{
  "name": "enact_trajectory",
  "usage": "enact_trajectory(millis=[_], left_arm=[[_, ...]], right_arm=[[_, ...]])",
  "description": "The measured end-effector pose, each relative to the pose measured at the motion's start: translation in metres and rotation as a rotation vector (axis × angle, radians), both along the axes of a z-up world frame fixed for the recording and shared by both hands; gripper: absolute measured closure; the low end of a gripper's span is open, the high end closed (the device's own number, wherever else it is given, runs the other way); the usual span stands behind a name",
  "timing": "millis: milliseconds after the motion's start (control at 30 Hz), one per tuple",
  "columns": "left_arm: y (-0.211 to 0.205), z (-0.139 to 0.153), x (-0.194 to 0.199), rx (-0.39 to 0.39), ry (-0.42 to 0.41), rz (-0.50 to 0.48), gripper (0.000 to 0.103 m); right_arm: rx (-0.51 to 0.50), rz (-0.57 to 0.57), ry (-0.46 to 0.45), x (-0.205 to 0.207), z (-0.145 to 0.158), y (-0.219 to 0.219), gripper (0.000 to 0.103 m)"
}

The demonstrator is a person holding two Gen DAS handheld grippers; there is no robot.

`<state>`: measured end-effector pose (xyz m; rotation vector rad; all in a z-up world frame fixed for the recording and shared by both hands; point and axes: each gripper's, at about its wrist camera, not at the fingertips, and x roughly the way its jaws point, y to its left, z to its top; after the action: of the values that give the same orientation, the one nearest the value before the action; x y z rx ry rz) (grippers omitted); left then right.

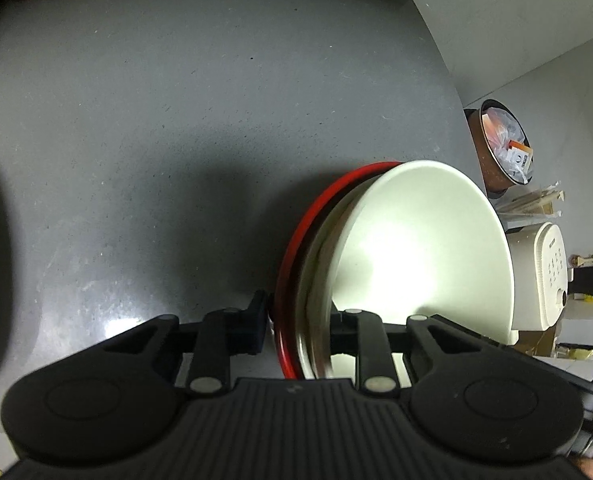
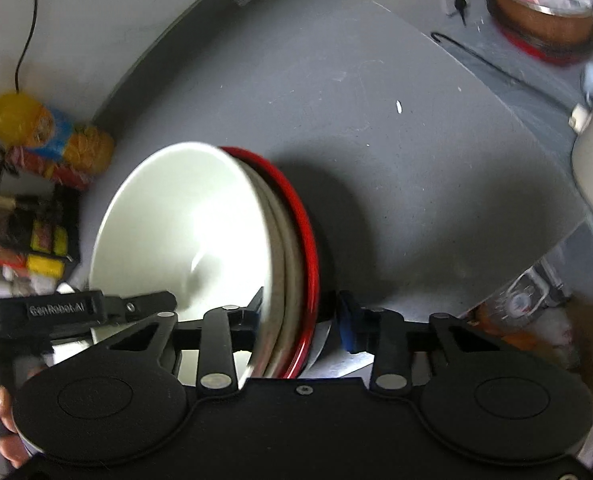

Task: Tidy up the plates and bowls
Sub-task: 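Close both grippers on the rims of the red and cream bowls, then lift the nested bowls and lower them onto the plate stack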

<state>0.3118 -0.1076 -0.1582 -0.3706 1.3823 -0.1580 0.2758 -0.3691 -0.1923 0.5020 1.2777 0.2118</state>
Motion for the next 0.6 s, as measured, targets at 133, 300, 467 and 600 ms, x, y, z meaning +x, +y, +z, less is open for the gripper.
enact_trajectory(millis=[133,300,467,600], left_arm=[[0.000,0.001,-0.002,-0.011,-0.010,-0.001,0.079],[0.005,0.006,-0.009,-0.028,-0.031,0.009,0.079],[0.011,0.014,-0.017,-0.033,-0.058,0.022,0.079],[0.021,0.019,-0.025,-0.043,-0.077,0.042,0.079]], right_arm=[[-0.013,0.015,-0.005,0.003,0.004,0.000,0.070],[-0.031,0.041,-0.040,0.000,0.010,0.003,0.070],[-0.045,0.060,-0.063,0.002,0.016,0.008,0.070],[-0.045,0.080,-0.082,0.003,0.022,0.016,0.070]])
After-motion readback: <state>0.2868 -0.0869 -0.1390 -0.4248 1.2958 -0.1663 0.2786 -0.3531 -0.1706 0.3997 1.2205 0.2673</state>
